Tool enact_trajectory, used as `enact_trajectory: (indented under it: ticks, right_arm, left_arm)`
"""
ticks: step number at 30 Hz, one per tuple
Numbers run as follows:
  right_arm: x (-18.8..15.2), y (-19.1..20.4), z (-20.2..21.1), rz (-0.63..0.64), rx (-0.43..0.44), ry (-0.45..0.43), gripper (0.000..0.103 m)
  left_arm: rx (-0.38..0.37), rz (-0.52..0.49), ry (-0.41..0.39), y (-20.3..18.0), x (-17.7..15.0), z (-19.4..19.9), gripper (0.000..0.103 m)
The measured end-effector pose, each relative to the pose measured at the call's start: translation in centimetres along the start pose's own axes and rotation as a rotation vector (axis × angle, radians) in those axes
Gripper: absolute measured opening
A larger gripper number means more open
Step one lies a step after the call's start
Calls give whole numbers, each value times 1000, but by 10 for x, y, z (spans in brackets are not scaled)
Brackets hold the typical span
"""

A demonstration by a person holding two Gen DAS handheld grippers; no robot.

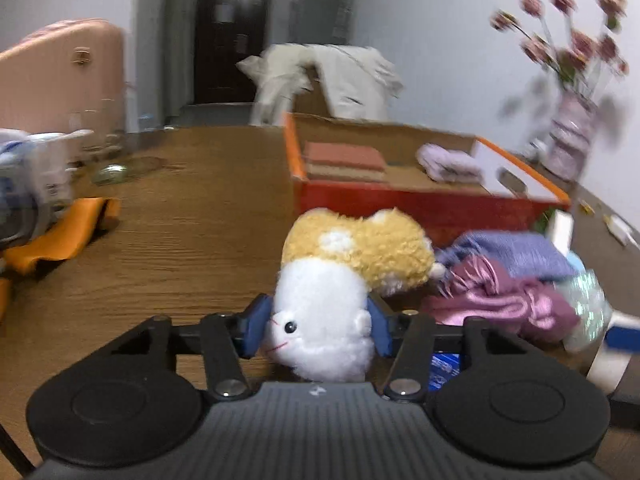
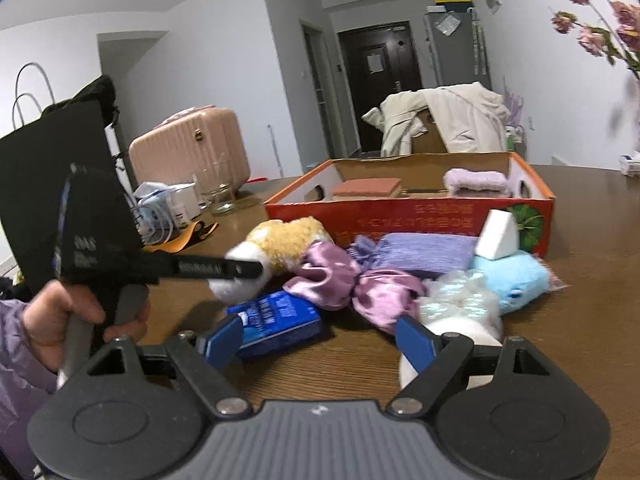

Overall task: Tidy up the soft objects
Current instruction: 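Move both grippers to the yellow-and-white plush sheep on the table, then close both grippers on the plush sheep and lift it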

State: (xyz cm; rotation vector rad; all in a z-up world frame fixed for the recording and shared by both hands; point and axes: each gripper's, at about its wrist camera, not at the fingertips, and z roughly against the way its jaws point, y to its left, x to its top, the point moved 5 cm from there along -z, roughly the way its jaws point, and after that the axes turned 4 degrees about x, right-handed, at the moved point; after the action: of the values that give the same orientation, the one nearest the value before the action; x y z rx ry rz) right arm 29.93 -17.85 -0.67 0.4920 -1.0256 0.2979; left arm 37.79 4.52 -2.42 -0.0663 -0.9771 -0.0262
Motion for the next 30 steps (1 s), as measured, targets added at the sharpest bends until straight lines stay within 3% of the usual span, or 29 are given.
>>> enact_trajectory:
  ticks: [3,5,6,9,12,14,15,16,22,26,27,28,29,30]
  right_arm:
    - [-1,9,1,15,17,-6,82]
    - [-2,12,5,16,22,-8,82]
    - [-3,13,7,17,20,-9,82]
    - [-8,18,18,17,19,-7,82]
    - [-16,24,25,11,44,5,82]
    - [-22,31,26,13,62,22,82]
    - [-25,36,27,16,74,29,82]
    - [-27,42,27,21,92,33,83]
    - [-34,110,2,60,289,82,86]
    - [-37,151,-36,36,277,111,86]
    - [-39,158,-45,58,253,112,85]
    - [-41,163,-55,87,221,123,76]
    - [-45,166,-62,102,210,150,60]
    - [-49,167,-62,101,240,171,61]
  left_arm:
    - [31,41,-89,12,3,43,45]
    - [6,90,-98,16,-6,71,17]
    - [6,105,-89,16,-14,82,14]
    - [38,143,-41,14,-47,105,14]
    - [-34,188,7,5,-76,121,14]
    - [-83,189,-6,1,-80,136,16]
    - [-82,197,-28,5,-79,144,23]
    - [-64,202,-46,10,-76,150,35]
    - [114,243,-131,66,-58,181,56]
    - [181,267,-143,87,-63,196,64]
    - [186,265,-147,88,-65,200,67]
    - [189,262,-154,90,-68,204,72]
    - [189,250,-162,91,-71,209,74]
    - [191,236,-163,90,-73,210,77]
